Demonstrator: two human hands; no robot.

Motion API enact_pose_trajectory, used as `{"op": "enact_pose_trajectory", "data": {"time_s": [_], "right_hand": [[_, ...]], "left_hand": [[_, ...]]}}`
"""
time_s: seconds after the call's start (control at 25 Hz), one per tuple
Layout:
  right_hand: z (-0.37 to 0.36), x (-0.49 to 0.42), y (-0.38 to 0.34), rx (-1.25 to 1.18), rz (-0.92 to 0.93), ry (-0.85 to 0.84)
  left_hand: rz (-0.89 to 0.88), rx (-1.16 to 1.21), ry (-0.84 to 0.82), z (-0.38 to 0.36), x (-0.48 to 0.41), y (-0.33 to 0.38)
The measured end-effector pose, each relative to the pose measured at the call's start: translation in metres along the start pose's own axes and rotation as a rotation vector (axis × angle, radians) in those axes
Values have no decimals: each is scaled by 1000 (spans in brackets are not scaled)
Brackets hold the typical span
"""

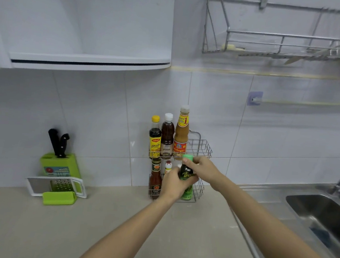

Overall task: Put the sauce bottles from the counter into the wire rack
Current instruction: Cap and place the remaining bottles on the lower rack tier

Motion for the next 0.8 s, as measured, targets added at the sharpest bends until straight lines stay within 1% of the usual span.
{"op": "enact_pose_trajectory", "data": {"time_s": [0.08,0.12,0.16,0.24,0.32,0.36,0.44,0.48,0.56,0.64,0.68,0.8], "right_hand": [[0,-11,16,-20,-26,-42],[0,-17,27,-68,-53,-41],[1,-24,42,-161,-97,-6],[7,-38,84,-412,-241,146],[15,-47,130,-536,-360,328],[17,-53,148,-544,-399,392],[20,-57,166,-553,-438,475],[17,-74,176,-559,-457,503],[17,-83,180,-537,-459,556],[14,-96,180,-453,-423,571],[12,-105,180,-393,-399,563],[-1,-128,178,-250,-302,485]], "left_hand": [[17,-30,-18,-8,-3,-9],[24,-52,-44,-13,-4,-16],[23,-98,-80,-16,-6,-24],[49,-232,-139,-17,-9,-51],[117,-325,-139,-7,-10,-89],[168,-363,-137,0,-10,-111],[238,-410,-122,16,-7,-140],[269,-419,-105,19,-18,-164],[305,-413,-33,33,-25,-181],[352,-377,37,40,-32,-198],[385,-352,46,39,-36,-209],[449,-277,53,32,-46,-236]]}}
Point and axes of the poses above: each hand's wrist, its own x-axis away from the middle knuckle, its own z-axis out of the back of the hand, y = z × x, the point moved 10 cm from there along -x, towards the middle knuckle, and after that the axes turned 9 degrees about -z, right-handed, at the moved point
